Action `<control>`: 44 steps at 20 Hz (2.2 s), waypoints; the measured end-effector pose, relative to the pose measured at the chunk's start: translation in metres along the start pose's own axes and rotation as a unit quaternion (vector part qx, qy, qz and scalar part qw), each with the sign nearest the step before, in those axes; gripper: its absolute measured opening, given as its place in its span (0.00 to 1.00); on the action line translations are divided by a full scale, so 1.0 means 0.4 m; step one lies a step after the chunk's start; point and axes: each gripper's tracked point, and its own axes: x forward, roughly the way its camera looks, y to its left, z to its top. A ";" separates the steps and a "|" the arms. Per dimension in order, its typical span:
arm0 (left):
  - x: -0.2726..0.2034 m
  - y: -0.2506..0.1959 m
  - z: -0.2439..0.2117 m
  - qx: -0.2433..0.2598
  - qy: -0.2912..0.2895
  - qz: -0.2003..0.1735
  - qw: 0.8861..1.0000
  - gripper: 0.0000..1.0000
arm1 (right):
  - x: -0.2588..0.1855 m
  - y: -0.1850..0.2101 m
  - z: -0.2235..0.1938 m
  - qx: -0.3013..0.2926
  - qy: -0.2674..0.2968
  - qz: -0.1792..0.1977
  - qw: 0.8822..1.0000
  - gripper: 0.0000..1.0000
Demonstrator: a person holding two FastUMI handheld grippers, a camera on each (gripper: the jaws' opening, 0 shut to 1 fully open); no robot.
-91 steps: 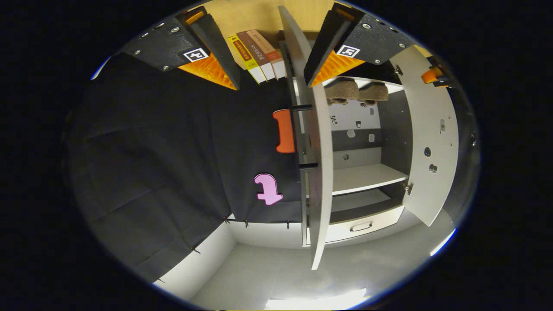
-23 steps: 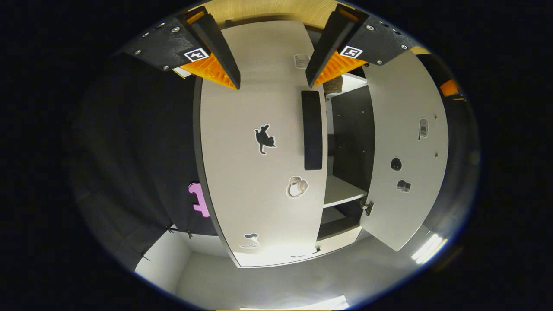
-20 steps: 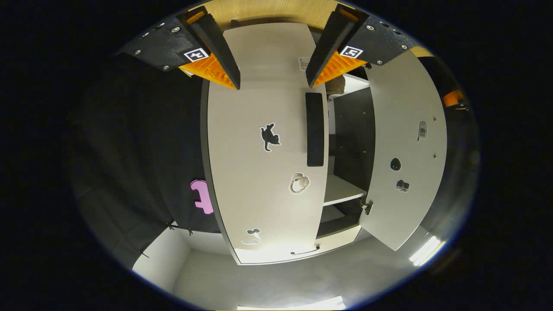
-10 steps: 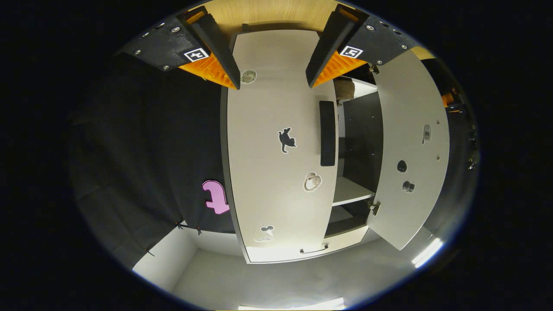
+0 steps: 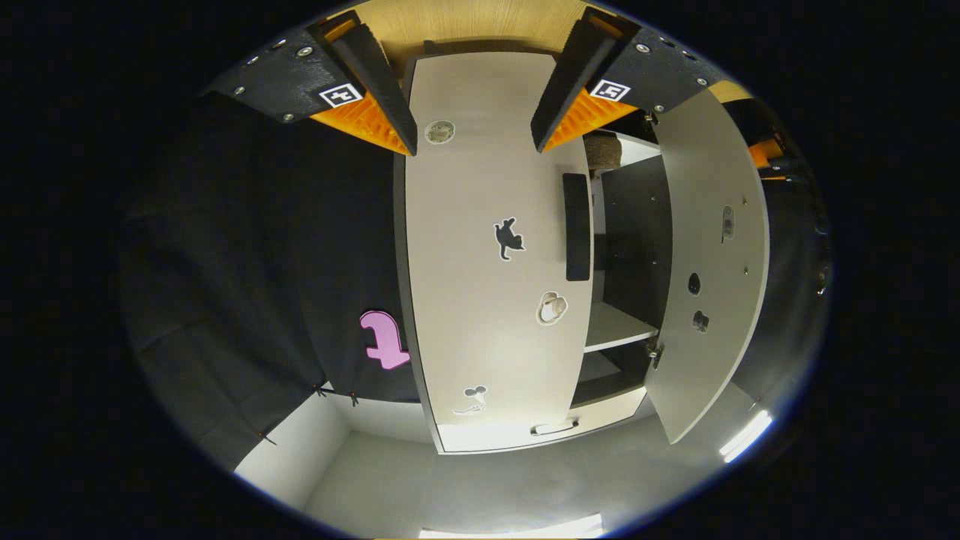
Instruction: Grab one shoe with the right hand and put it into the shoe cabinet, grab the other shoe with the left hand and put it into the shoe cabinet; then close the right door with the right hand and the left door with the left hand.
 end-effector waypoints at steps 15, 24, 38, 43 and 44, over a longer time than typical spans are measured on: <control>0.107 -0.223 0.013 -0.009 -0.005 -0.098 0.995 0.94 | -0.016 -0.009 0.003 -0.007 0.009 -0.018 1.000 0.90; 0.215 -0.299 0.001 0.000 -0.008 -0.111 0.994 0.99 | -0.030 -0.016 -0.003 -0.019 0.016 -0.025 0.999 0.94; 0.269 -0.310 -0.014 -0.017 0.005 -0.099 0.995 0.96 | -0.024 -0.019 -0.011 0.001 0.015 -0.025 1.000 0.94; 0.238 -0.294 -0.013 -0.012 0.015 -0.088 0.996 1.00 | -0.025 -0.011 -0.005 -0.008 0.010 -0.021 1.000 0.94; 0.219 -0.284 -0.009 -0.016 0.015 -0.086 0.996 0.99 | -0.022 -0.010 -0.005 -0.012 0.008 -0.022 1.000 0.94</control>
